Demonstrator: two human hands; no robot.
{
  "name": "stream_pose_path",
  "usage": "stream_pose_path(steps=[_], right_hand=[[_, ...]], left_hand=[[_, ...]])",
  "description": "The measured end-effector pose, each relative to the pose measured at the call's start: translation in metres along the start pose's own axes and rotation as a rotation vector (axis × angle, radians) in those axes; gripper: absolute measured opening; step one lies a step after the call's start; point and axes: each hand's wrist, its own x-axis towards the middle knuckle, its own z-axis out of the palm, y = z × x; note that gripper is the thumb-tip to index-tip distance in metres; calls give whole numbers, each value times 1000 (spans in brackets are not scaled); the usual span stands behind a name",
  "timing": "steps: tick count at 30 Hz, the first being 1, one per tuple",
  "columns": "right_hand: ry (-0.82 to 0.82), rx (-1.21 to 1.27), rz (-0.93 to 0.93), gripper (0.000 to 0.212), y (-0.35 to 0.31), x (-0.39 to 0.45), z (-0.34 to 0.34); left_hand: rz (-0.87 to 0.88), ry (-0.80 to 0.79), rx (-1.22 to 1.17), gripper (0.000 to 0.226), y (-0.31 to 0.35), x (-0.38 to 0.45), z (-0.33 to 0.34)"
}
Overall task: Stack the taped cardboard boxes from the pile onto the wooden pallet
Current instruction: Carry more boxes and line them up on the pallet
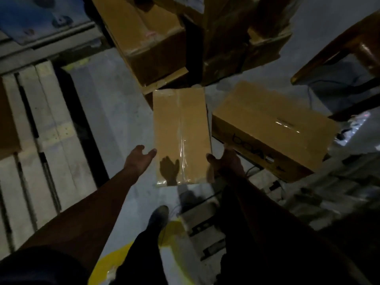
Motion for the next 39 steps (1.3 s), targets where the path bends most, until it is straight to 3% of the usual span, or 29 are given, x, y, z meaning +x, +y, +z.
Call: stream_pose_path(steps=[5, 9, 11, 15, 19, 21, 24, 27, 31, 36, 39], right_hand=[[-30, 105, 16, 96, 43, 126, 51], [-53, 306, 23, 137, 86, 216, 108], [-35, 357, 19, 145, 91, 246, 127], [81, 233, -39, 116, 70, 277, 141], [50, 344, -2, 123, 70, 319, 162], [34, 399, -4, 125, 76, 329, 174], [34, 476, -21, 104, 86, 332, 191], [67, 517, -34, 112, 85, 331, 195], [28, 479, 17, 99, 83, 316, 191], [5, 388, 35, 96, 82, 276, 186], [-27, 374, 37, 117, 62, 229, 168]], left_hand=[[-80, 130, -183, 71, -12, 99, 63], [-115, 154, -354, 72, -37, 165, 106], [-139, 164, -423, 76, -50, 192, 121], [-144, 151, -564, 84, -71, 240, 145], [-125, 113, -632, 85, -78, 278, 155], [-143, 66, -687, 77, -76, 290, 154], [-96, -16, -748, 55, -79, 298, 150], [-25, -76, -813, 69, -89, 301, 151], [-25, -73, -824, 77, -93, 286, 147], [-11, -35, -816, 64, -97, 247, 129], [-12, -3, -768, 64, -96, 204, 103]])
